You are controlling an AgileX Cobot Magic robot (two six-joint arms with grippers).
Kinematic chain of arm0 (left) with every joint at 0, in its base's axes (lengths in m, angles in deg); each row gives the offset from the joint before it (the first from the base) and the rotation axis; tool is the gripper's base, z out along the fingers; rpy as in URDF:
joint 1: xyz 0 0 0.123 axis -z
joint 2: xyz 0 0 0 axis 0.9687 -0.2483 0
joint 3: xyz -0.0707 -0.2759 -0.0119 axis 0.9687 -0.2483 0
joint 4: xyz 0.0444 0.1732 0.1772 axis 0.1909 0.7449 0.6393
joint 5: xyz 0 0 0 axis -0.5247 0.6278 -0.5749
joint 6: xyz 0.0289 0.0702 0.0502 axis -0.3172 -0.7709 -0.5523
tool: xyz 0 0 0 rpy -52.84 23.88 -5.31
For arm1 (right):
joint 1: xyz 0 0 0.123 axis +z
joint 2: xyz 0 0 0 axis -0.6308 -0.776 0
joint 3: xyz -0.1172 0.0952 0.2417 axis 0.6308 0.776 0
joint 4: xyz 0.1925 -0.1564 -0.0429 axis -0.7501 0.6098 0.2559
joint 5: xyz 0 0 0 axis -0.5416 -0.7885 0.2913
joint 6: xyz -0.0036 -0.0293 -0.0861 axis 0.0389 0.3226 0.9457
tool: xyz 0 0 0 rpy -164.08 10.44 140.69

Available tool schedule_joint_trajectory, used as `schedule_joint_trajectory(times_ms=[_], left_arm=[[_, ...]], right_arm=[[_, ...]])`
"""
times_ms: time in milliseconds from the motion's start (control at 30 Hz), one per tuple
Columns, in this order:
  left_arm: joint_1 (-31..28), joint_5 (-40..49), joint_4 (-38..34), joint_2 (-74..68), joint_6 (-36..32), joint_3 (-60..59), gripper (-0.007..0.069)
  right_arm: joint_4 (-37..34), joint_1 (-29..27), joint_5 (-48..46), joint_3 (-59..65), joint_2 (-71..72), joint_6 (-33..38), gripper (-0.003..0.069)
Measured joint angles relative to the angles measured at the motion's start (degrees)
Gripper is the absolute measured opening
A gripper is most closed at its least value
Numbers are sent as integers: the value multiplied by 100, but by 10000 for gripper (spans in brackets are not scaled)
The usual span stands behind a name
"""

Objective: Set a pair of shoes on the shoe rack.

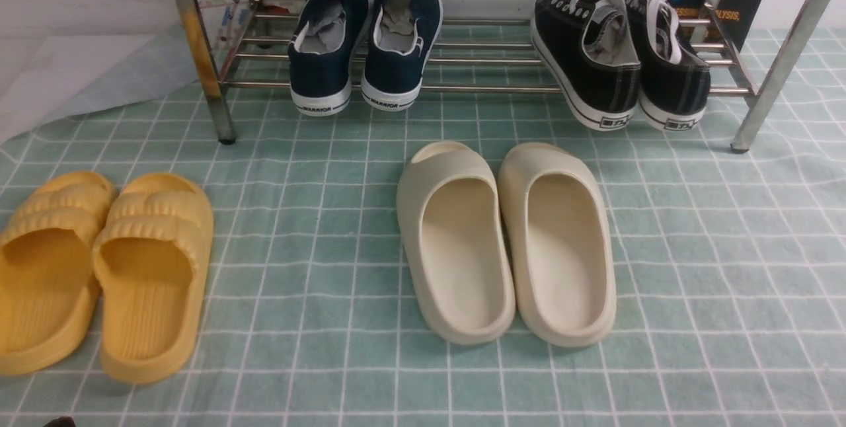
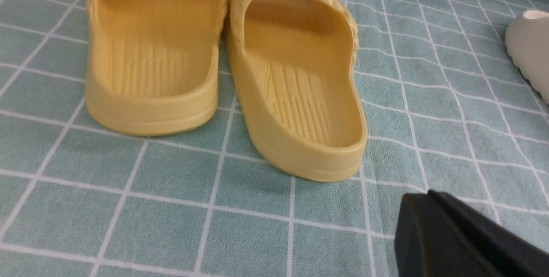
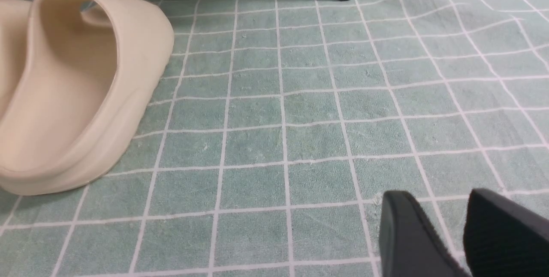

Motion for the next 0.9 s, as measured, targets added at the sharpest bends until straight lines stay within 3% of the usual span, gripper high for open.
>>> schedule_joint_trajectory(times_ms=[233, 900], left_arm=[[0, 0, -223, 0, -536, 0, 0], [0, 0, -227, 0, -565, 0, 19]], right_arm=[[0, 0, 0, 0, 0, 0, 239], [0, 0, 0, 0, 0, 0, 239]])
